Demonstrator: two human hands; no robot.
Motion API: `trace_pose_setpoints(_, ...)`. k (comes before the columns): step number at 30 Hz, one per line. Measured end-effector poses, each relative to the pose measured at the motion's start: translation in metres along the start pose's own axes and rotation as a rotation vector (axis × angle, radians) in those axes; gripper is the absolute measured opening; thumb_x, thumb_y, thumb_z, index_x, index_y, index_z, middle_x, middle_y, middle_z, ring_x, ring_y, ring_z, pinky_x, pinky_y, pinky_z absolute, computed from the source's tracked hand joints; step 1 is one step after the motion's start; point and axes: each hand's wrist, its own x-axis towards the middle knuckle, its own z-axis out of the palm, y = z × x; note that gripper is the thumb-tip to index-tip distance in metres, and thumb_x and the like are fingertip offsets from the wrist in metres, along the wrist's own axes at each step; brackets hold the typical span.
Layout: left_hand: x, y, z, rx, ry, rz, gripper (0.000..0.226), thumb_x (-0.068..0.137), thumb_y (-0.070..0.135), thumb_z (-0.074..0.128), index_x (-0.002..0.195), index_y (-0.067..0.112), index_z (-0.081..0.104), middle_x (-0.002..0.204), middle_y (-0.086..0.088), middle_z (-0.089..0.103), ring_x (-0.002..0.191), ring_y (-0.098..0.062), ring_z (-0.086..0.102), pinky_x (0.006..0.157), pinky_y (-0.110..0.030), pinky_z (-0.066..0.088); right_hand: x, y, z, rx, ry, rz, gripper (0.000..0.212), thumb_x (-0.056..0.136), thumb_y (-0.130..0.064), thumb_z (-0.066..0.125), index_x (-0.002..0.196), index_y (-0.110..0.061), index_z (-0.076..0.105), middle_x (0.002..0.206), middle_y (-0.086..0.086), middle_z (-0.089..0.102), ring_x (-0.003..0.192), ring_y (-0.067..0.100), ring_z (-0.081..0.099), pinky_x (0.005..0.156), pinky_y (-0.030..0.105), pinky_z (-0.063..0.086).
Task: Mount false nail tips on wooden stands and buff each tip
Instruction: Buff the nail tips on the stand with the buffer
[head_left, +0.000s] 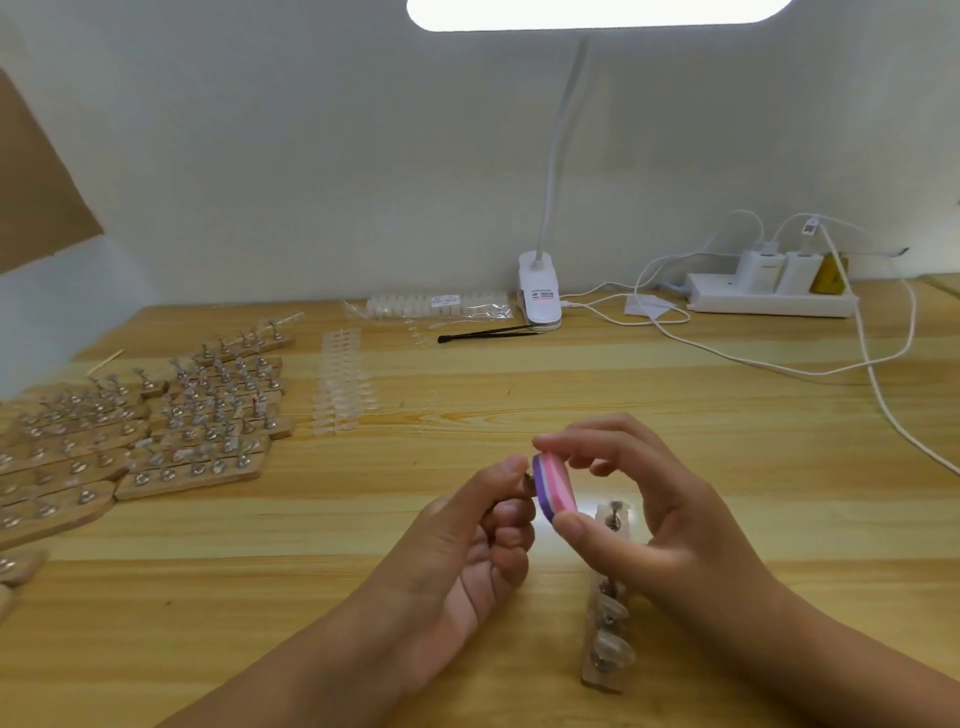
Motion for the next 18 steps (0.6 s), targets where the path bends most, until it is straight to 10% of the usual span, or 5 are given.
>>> trace_pose_setpoints(18, -0.0034, -0.0043, 0.0016, 0.024, -0.083, -0.007, 0.024, 0.06, 0.028, 0.087, 0.074, 0.011, 0.077, 0.063, 0.004, 0.048, 0.051, -0.003, 0.043, 0.043, -0.012, 0.042, -0.0019, 0.0017, -0.0001, 0.054, 0.018, -0.022, 0.04, 0.083, -0.033, 0.064, 0.123, -0.032, 0.064, 0.118, -0.01, 0.062, 0.115, 0.018, 0.057, 0.09, 0.02, 0.044)
